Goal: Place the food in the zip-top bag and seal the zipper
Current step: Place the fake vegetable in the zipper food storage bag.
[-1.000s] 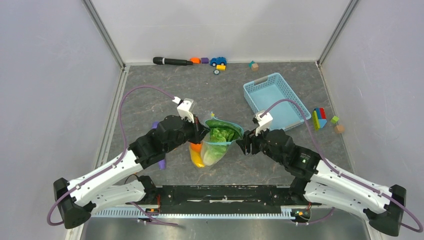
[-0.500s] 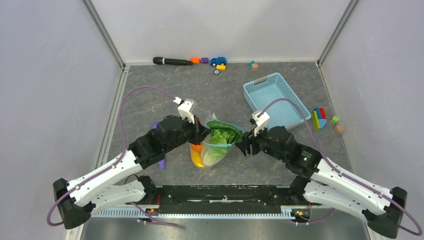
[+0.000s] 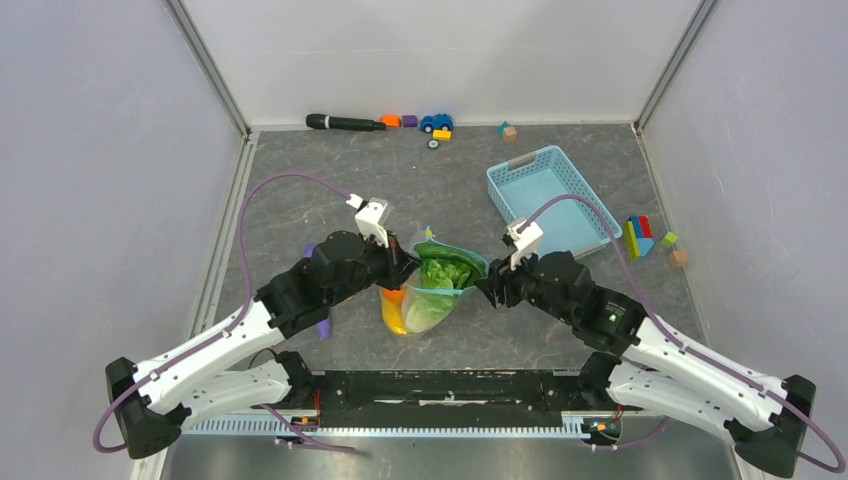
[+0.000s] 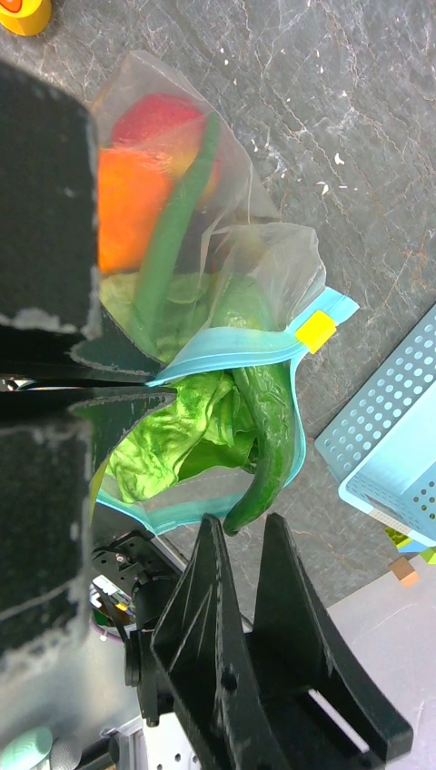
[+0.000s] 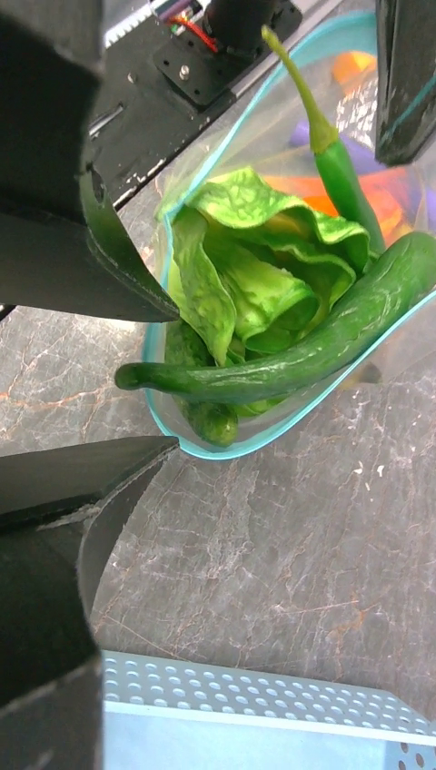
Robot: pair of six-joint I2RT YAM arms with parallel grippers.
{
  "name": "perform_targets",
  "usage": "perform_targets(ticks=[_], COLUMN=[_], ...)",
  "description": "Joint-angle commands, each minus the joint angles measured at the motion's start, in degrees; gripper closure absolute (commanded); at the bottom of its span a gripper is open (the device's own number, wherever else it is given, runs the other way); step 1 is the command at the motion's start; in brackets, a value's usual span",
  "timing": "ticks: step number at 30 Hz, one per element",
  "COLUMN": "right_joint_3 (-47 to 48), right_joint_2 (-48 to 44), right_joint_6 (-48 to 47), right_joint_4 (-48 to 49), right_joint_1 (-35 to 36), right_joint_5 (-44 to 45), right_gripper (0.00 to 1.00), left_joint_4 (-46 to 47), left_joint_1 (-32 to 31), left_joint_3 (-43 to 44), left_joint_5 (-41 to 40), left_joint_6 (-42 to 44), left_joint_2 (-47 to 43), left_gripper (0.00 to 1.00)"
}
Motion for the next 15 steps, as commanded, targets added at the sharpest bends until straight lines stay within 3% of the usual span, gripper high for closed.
perform_targets(ticks=[1, 7, 11, 15], right_joint_3=[1.7, 1.1, 0.9, 2.1], right_joint_2=[3.7, 5.0, 4.3, 4.3], right_joint_6=[0.6, 0.1, -1.7, -4.2], right_joint_4=[2.7, 3.6, 3.8, 2.8], right_joint_1=[-0.2, -0.2, -0.2, -0.3], right_joint_5=[2.6, 1.0, -1.7, -5.0], right_gripper=[0.47, 0.62, 0.85, 0.99], left_joint_4=[3.7, 3.7, 4.1, 4.2], left_joint_1=[0.1, 0.2, 0.2, 0.2], left_joint_3=[0.7, 0.5, 0.8, 2.0], left_joint_5=[0.1, 0.3, 0.2, 1.0], left_joint_6=[1.6, 1.8, 2.8, 4.2], left_joint_2=[-1.2, -1.3, -0.8, 0.6], left_gripper=[0.98, 0.98, 0.98, 0.98])
